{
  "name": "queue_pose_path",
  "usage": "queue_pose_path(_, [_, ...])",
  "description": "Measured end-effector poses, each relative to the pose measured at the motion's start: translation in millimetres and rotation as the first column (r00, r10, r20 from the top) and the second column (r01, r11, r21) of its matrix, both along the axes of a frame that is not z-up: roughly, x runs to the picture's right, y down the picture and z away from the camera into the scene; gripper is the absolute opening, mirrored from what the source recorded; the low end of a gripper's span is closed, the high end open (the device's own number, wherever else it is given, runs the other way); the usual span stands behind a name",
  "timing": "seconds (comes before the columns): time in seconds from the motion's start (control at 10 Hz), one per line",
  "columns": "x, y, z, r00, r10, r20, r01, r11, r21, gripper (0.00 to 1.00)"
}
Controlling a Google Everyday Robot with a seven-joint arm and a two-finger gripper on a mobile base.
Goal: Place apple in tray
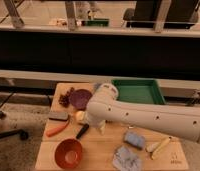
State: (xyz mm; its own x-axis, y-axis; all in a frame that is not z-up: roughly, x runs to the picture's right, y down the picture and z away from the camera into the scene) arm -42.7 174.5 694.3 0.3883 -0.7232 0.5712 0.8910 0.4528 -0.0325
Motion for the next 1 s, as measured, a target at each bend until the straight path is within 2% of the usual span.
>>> queue_pose_path(0.4, [-14.7,0.1,4.1,0.999,-0.027,0.037,0.026,0.999,0.036,0.8])
queue_pose_path(1.0, [-14.7,-0.2,4.3,0.999,-0.028,0.037,0.027,0.9989,0.037,0.8])
